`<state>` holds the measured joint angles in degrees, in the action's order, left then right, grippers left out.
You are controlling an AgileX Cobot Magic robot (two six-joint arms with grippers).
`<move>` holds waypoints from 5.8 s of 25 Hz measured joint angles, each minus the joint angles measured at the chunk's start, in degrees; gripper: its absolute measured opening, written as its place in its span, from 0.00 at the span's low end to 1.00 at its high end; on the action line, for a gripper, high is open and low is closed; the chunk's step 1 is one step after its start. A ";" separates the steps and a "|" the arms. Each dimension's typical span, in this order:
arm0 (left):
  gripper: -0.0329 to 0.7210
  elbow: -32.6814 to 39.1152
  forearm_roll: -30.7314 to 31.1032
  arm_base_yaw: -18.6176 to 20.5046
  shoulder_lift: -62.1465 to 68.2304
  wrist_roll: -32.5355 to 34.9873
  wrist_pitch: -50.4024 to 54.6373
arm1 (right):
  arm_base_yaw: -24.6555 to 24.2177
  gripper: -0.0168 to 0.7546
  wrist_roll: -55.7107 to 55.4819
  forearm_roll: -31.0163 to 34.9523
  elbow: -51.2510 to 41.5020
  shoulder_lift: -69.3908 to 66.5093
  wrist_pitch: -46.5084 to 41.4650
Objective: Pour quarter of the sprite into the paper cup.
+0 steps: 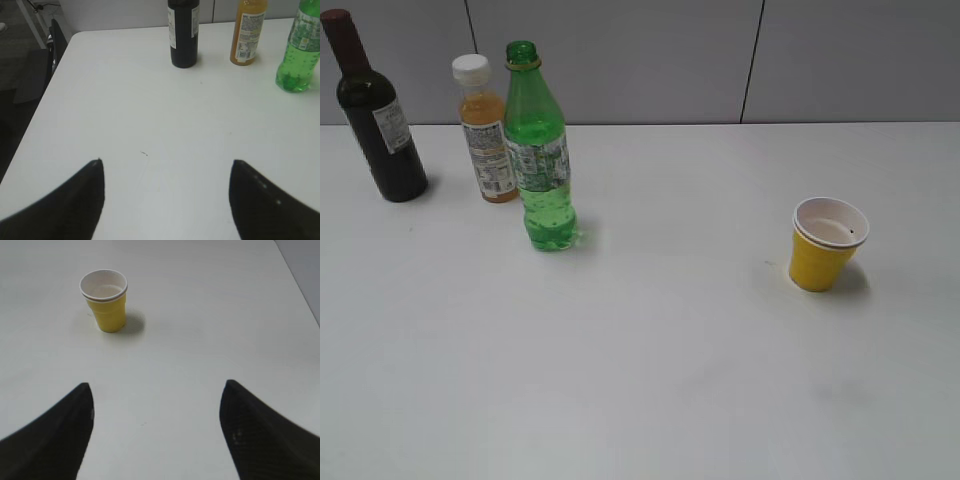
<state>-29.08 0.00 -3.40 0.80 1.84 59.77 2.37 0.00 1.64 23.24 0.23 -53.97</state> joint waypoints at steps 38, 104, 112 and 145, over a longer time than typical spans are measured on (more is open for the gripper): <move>0.83 0.00 0.00 0.00 0.00 0.00 0.00 | 0.00 0.79 4.17 0.00 1.50 -11.93 24.17; 0.83 0.00 0.00 0.00 0.00 0.00 0.00 | 0.00 0.85 -3.94 -17.10 -13.89 -98.06 119.63; 0.83 0.00 0.00 0.00 0.00 0.00 0.00 | 0.00 0.90 -3.94 -18.13 -13.89 -104.19 123.00; 0.83 0.00 0.00 0.00 0.00 0.00 0.00 | 3.37 0.89 -3.96 -17.37 -3.01 -120.46 123.18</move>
<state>-29.08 0.00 -3.40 0.80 1.84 59.77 5.74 -3.96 -15.73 20.23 -120.23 69.21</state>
